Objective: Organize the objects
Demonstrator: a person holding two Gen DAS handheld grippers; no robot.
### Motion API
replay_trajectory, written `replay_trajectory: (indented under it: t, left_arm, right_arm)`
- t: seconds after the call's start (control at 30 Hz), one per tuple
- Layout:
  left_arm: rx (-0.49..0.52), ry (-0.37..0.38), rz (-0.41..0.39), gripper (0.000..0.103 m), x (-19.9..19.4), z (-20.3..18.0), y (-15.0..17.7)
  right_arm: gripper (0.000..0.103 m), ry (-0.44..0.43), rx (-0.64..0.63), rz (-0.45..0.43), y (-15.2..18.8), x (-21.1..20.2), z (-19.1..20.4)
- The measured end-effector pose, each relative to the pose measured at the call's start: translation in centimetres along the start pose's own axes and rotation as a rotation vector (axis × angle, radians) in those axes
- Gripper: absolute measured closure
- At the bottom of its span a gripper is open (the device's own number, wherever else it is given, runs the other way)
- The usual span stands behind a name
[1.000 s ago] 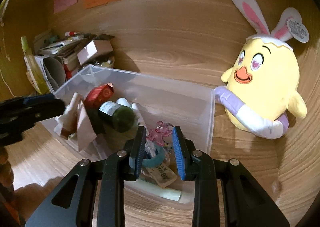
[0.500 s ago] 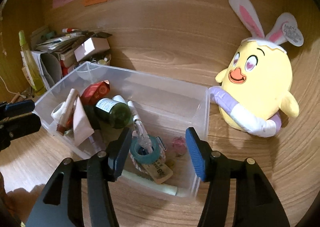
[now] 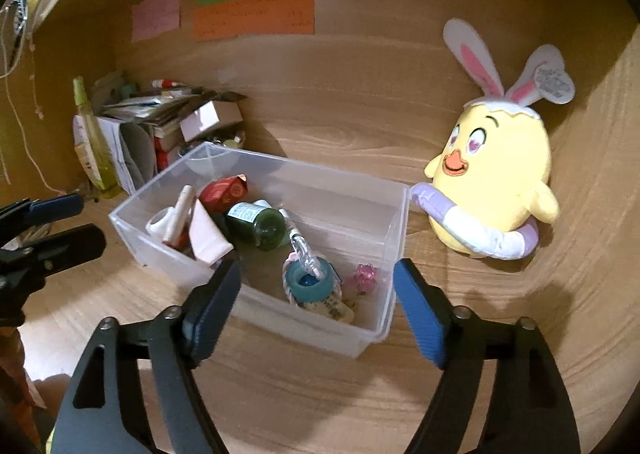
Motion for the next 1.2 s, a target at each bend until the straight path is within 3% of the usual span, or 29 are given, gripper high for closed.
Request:
replay_trajectory:
  t: [0.27, 1.2]
  left_arm:
    - [0.027, -0.033, -0.021, 0.009, -0.2, -0.4, 0.8]
    - [0.03, -0.032, -0.009, 0.006, -0.1, -0.7, 1.9]
  right_arm:
    - [0.015, -0.013, 0.011, -0.032, 1.1, -2.6, 0.5]
    - [0.014, -0.028, 0.008, -0.023, 2.4, -3.7, 1.8]
Point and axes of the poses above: each gripper's, at about its wrist camera, not at the fingertips, and x roughly the way its jaws point, z to its left, y to its underside, the point moved 4 cm from there along x, roughly the way its jaws point, and after that the axes turned 8 degrees about -x, right-handed, at the moved point
